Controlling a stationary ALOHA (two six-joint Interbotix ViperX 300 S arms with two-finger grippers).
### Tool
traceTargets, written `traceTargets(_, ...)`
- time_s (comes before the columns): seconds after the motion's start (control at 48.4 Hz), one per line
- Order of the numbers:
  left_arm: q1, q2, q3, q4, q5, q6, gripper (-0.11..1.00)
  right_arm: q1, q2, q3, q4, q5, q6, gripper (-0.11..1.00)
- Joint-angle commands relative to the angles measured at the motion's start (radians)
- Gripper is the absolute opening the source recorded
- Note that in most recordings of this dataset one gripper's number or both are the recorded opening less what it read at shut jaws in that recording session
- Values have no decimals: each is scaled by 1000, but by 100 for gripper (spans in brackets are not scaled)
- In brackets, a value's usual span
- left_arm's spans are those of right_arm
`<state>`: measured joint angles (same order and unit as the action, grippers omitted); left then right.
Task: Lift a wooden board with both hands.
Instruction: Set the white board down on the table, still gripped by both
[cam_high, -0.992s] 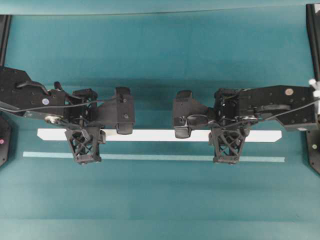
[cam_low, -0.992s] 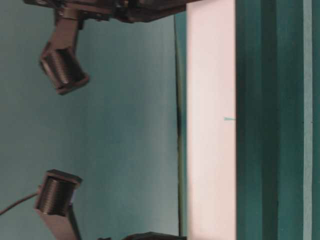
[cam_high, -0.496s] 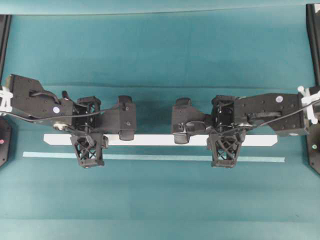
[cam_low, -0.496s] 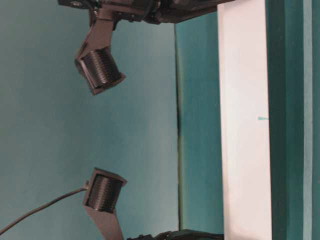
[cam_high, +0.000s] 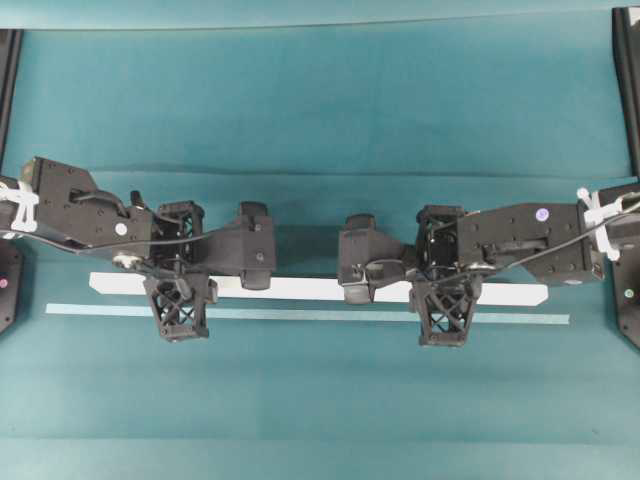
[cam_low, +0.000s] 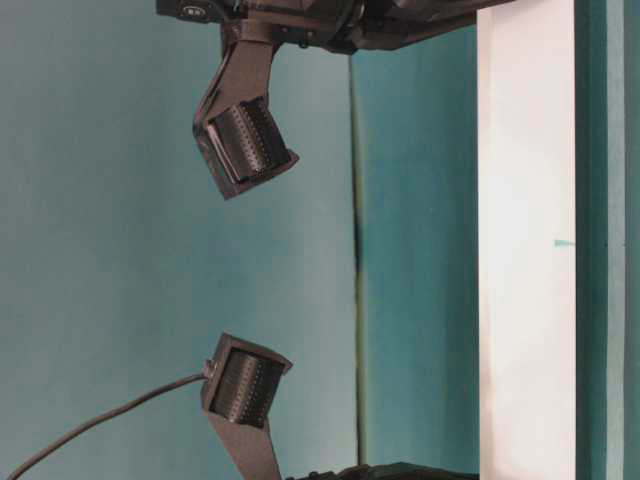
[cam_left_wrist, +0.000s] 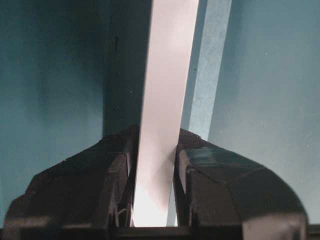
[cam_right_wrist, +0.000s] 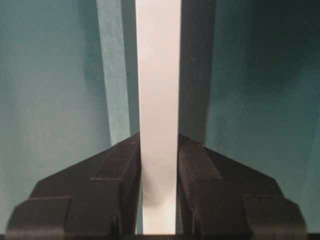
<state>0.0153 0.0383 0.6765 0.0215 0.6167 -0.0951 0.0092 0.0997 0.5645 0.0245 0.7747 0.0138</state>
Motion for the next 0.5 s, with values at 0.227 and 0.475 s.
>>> traceTargets(0.227, -6, -5, 11, 2, -23, -9, 17, 15, 6, -3, 3, -5, -6, 21)
traceTargets(0.475, -14, 6, 20, 0, -61, -55, 17, 20, 15, -2, 3, -14, -6, 21)
